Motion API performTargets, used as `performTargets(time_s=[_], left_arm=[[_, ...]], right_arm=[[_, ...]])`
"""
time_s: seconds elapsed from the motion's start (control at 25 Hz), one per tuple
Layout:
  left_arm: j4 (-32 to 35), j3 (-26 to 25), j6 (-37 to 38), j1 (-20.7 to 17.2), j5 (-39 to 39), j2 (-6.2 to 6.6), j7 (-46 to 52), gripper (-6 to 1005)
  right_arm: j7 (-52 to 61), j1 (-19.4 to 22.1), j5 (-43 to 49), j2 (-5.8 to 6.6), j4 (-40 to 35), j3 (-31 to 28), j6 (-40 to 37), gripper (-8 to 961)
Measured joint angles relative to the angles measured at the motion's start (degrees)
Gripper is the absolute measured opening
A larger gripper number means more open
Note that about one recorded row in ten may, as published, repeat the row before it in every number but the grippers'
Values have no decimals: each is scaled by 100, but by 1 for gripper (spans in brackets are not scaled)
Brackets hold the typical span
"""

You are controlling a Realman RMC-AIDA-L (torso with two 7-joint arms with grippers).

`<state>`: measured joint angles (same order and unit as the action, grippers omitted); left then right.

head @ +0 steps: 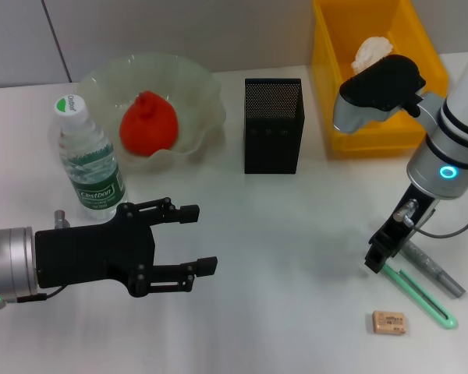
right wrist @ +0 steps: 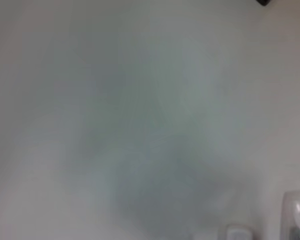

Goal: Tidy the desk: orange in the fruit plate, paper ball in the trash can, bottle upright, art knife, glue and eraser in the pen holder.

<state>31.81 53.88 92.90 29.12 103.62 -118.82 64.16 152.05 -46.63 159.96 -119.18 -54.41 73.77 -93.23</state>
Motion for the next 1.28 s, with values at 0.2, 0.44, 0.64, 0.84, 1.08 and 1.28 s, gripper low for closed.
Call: performTargets(time_s=[0.2,0.44,0.64,0.84,1.08,1.28], left_arm=[[0,0,0,-3,-8,0,-5,798],[0,0,0,-3,-10,0,-13,798],[0,-21,0,-3,-10,6,-16,798],[0,-22,0,-4,-10,8,-17,798],[0,-5,0,-4,-71,9,-18,798],[0,-2,0,-6,-80,9,-18,798]], right_arm=[[-4,-27,0,0,31,0,19,410],[-18,-30,0,0,36,53,55,330],[-18,-30,0,0,36,130,98,333],[-18,-40,0,-8,49,143,140,326],[-18,-47,0,-9,82,152,172,318],[-18,-48,0,-9,82,156,175,287]])
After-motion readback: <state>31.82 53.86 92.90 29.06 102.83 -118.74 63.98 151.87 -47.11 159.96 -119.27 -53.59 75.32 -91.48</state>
